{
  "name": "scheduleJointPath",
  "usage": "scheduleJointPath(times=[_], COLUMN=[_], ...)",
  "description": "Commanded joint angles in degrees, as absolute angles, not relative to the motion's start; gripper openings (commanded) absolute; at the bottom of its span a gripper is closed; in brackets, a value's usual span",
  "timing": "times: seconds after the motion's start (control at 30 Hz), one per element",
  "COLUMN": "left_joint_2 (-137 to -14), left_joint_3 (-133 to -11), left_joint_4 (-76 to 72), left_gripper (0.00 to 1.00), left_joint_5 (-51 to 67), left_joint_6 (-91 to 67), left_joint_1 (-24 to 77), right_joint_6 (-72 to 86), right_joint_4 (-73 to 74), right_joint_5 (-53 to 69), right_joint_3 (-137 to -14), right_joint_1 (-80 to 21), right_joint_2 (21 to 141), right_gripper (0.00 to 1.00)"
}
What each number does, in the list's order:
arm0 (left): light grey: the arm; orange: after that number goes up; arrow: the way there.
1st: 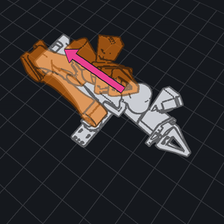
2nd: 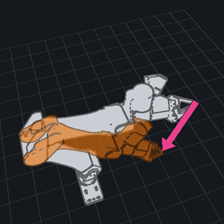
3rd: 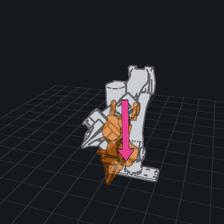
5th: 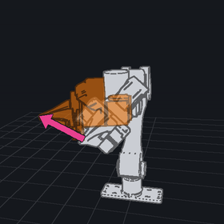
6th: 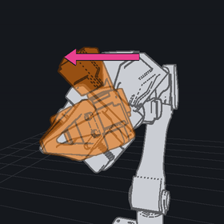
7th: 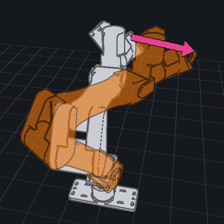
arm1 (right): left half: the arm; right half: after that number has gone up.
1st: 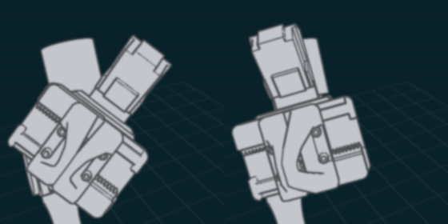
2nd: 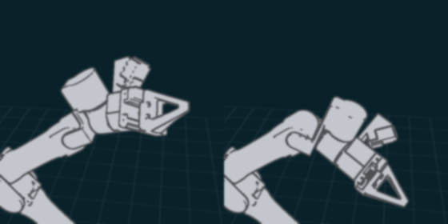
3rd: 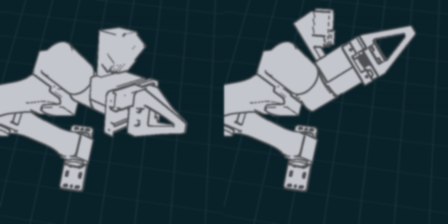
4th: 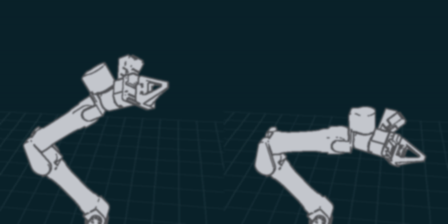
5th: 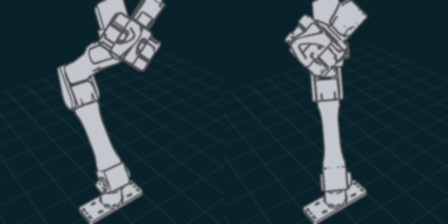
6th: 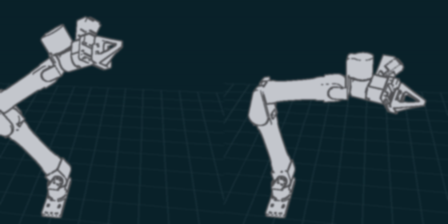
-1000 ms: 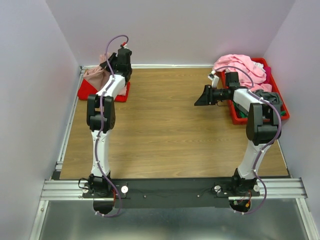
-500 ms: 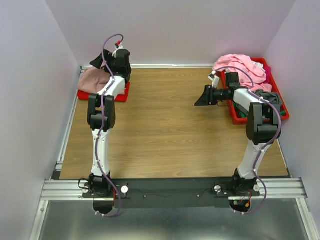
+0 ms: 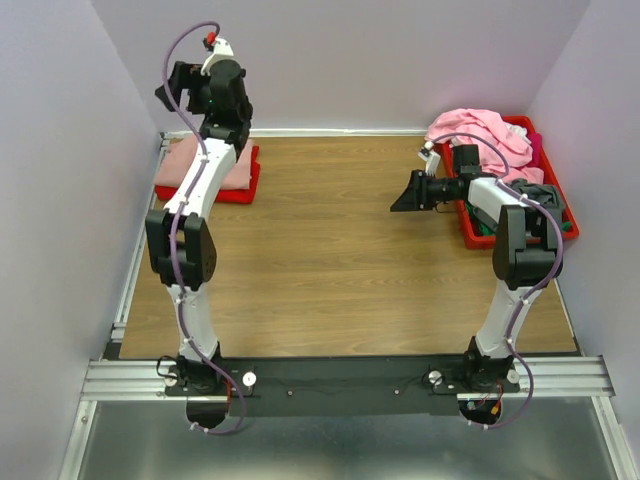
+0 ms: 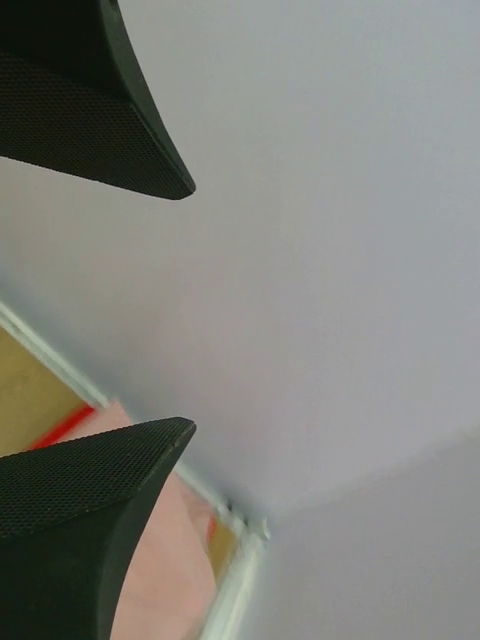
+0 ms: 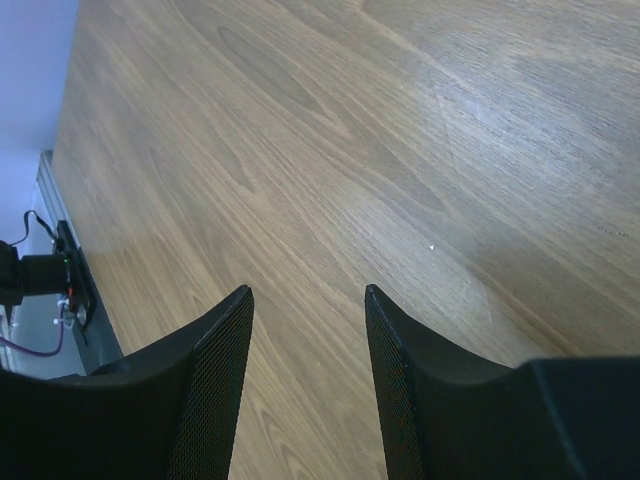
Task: Fold and stack the t-shirts
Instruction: Neatly place the folded tshirt to the corner
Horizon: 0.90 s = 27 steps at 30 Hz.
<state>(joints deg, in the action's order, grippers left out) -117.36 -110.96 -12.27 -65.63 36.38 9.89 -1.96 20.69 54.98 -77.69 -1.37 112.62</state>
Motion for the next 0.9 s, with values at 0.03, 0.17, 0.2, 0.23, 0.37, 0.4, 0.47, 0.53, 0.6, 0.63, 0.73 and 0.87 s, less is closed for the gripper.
scheduleJointPath(times=[0.03, 0.17, 0.2, 0.23, 0.37, 0.4, 0.47, 0.53, 0.6, 0.63, 0.73, 0.87], left_joint_2=[-112.42, -105.31, -102.86, -102.22, -105.02, -108.42, -113.0, -120.12, -126.61, -128.74, -138.21, -141.42], left_joint_3=[-112.34, -98.03, -95.3, -91.27, -93.24, -95.17, -103.77, -112.82, -118.45, -124.39, -137.49, -136.86], left_joint_4=[19.84, 13.29, 8.31, 5.83, 1.23, 2.8, 5.78, 9.48, 11.94, 13.0, 18.78, 16.53], left_gripper=[0.96, 0.96, 0.95, 0.96, 0.89, 0.87, 0.81, 0.74, 0.71, 0.71, 0.71, 0.71], left_joint_5=[-36.44, -11.12, -2.29, 3.11, 14.33, 11.89, 8.11, 1.34, -3.65, -4.56, -6.42, -6.68], left_joint_6=[4.95, -5.08, -8.66, -10.01, -13.27, -13.1, -12.31, -11.52, -10.03, -9.76, -8.96, -8.7], left_joint_1=[7.05, 0.01, -2.26, -4.03, -8.0, -8.0, -8.17, -8.09, -8.17, -8.17, -8.17, -8.61], right_joint_6=[-2.63, -2.99, -3.08, -3.25, -3.78, -3.95, -4.04, -4.13, -4.04, -3.96, -3.78, -3.6], right_joint_4=[21.8, 22.15, 22.15, 22.32, 22.67, 22.68, 22.94, 23.11, 23.2, 23.29, 23.38, 23.47], right_joint_5=[57.04, 57.74, 58.01, 58.09, 58.18, 58.36, 58.45, 58.45, 58.71, 59.06, 59.33, 59.76], right_joint_3=[-76.99, -76.99, -77.08, -77.08, -77.17, -77.17, -77.25, -77.26, -77.34, -77.34, -77.34, -77.43], right_joint_1=[-0.79, -0.62, -0.62, -0.7, -0.62, -0.7, -0.62, -0.53, -0.35, -0.26, -0.18, -0.26], right_joint_2=[111.97, 111.97, 111.89, 111.88, 111.8, 111.8, 111.88, 111.8, 111.88, 111.88, 111.88, 112.06], right_gripper=[0.56, 0.56, 0.56, 0.56, 0.56, 0.56, 0.56, 0.56, 0.56, 0.56, 0.56, 0.56])
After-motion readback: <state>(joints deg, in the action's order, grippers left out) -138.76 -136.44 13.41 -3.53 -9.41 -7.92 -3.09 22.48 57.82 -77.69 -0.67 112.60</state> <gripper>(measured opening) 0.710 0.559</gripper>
